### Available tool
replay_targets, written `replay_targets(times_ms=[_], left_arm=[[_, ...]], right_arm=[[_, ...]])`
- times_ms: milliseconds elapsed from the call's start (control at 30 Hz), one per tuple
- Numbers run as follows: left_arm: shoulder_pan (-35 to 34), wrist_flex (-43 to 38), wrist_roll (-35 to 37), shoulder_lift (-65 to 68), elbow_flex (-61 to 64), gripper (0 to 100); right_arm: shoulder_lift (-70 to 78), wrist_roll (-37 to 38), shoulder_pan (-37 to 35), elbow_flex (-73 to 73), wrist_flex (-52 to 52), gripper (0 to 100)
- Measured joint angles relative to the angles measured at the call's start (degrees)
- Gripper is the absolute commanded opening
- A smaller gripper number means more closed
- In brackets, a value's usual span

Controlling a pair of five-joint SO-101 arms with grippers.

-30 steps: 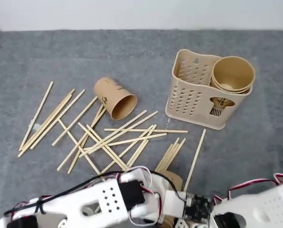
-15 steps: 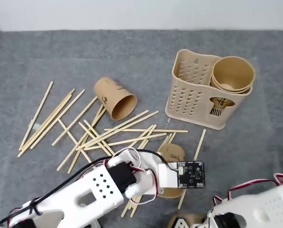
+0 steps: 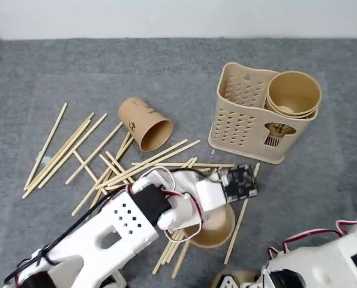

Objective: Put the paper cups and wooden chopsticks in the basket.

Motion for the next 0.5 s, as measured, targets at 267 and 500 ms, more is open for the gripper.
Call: replay_targets(times_ms=[267, 500], left_arm=[[0.09, 3.78, 8.70, 0.00, -16.44, 1], [0.09, -1.41, 12.57, 0.00, -24.88, 1]], right_arm=[[-0.09, 3.87, 0.09, 0.00, 1.05, 15.8], [-0.09, 6.24, 0.09, 0.00, 1.05, 15.7]])
